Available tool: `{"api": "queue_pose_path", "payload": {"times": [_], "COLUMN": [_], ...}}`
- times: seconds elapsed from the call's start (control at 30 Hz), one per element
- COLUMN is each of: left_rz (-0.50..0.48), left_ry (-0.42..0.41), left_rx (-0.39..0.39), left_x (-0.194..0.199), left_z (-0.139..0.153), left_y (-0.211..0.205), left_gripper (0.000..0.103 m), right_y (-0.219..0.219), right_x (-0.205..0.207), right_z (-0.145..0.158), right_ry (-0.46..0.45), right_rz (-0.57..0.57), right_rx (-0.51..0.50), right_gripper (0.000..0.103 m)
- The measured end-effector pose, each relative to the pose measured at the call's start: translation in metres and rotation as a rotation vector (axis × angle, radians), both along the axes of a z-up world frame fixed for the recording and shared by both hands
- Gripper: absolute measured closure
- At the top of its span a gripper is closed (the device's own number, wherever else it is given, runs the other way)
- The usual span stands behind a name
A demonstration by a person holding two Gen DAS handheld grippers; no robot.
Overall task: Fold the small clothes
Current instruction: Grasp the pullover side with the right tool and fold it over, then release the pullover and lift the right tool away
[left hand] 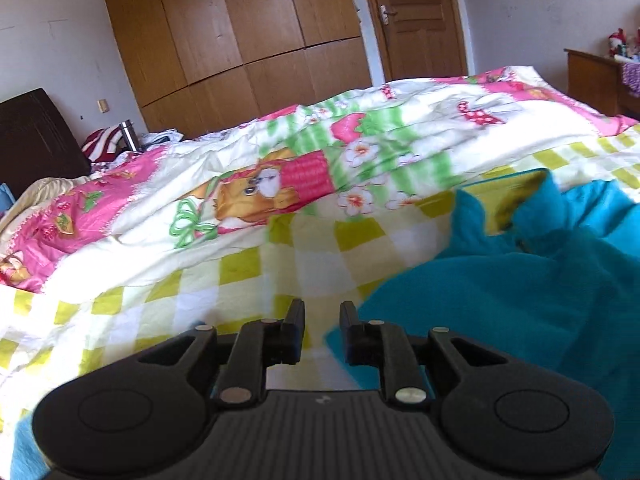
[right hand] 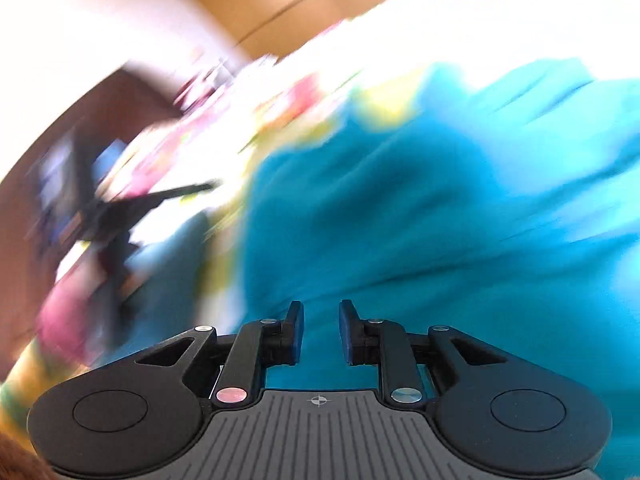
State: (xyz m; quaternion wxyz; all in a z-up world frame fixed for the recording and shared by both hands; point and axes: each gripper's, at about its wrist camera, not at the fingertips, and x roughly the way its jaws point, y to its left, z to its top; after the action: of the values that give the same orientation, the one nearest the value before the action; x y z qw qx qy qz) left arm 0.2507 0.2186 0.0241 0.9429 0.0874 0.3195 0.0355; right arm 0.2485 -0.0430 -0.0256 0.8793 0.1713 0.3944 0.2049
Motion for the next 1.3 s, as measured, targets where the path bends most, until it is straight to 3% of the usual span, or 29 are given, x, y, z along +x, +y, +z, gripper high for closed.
{"api": "queue_pose_path", "payload": {"times": [0.1, 0.2, 0.37, 0.47, 0.57, 0.63, 0.77, 0.83, 0.87, 0.9, 0.97, 1.0, 1.07, 1.13, 1.2, 1.3], "left_rz": [-0.074, -0.107, -0.096, -0.082, -0.056, -0.001, 0.104, 0.118, 0.122, 0.123, 0.127, 0.127, 0.122, 0.098, 0.068, 0.051], "left_ry": [0.021, 0.045, 0.066, 0.079, 0.084, 0.077, 0.069, 0.074, 0.081, 0.086, 0.088, 0.090, 0.091, 0.116, 0.155, 0.224], "left_rx": [-0.028, 0.033, 0.057, 0.115, 0.121, 0.101, 0.062, 0.045, 0.071, 0.110, 0.160, 0.144, 0.069, -0.011, -0.042, -0.083], "left_x": [-0.014, -0.012, -0.003, -0.002, -0.002, -0.002, -0.005, -0.006, -0.006, -0.007, -0.013, -0.021, -0.042, -0.071, -0.105, -0.152], "left_z": [-0.014, -0.035, -0.043, -0.051, -0.058, -0.057, -0.062, -0.062, -0.061, -0.060, -0.053, -0.047, -0.034, -0.026, -0.025, -0.028], "left_y": [-0.032, -0.062, -0.070, -0.068, -0.060, -0.050, -0.025, -0.019, -0.021, -0.025, -0.030, -0.030, -0.028, -0.028, -0.036, -0.048], "left_gripper": [0.065, 0.064, 0.063, 0.055, 0.049, 0.044, 0.035, 0.033, 0.033, 0.033, 0.034, 0.034, 0.034, 0.034, 0.034, 0.034], "right_y": [-0.067, -0.118, -0.138, -0.142, -0.143, -0.147, -0.146, -0.145, -0.142, -0.138, -0.136, -0.139, -0.149, -0.158, -0.166, -0.173], "right_x": [0.016, 0.028, 0.037, 0.050, 0.067, 0.076, 0.077, 0.092, 0.098, 0.096, 0.083, 0.073, 0.048, 0.014, -0.021, -0.068], "right_z": [-0.007, -0.019, -0.022, -0.024, -0.031, -0.029, -0.013, -0.033, -0.044, -0.046, -0.031, -0.022, -0.005, 0.007, 0.012, 0.009], "right_ry": [0.025, 0.072, 0.041, 0.039, 0.040, 0.036, -0.055, 0.031, 0.065, 0.043, -0.003, -0.011, -0.027, -0.030, 0.005, 0.093], "right_rz": [-0.258, -0.426, -0.518, -0.529, -0.528, -0.500, -0.475, -0.482, -0.449, -0.419, -0.386, -0.376, -0.323, -0.276, -0.212, -0.141], "right_rx": [-0.046, 0.026, 0.126, 0.128, 0.114, 0.139, 0.128, 0.064, 0.019, -0.032, -0.072, -0.063, -0.063, -0.088, -0.113, -0.157], "right_gripper": [0.079, 0.071, 0.068, 0.068, 0.074, 0.096, 0.097, 0.097, 0.097, 0.097, 0.090, 0.084, 0.083, 0.066, 0.057, 0.055]}}
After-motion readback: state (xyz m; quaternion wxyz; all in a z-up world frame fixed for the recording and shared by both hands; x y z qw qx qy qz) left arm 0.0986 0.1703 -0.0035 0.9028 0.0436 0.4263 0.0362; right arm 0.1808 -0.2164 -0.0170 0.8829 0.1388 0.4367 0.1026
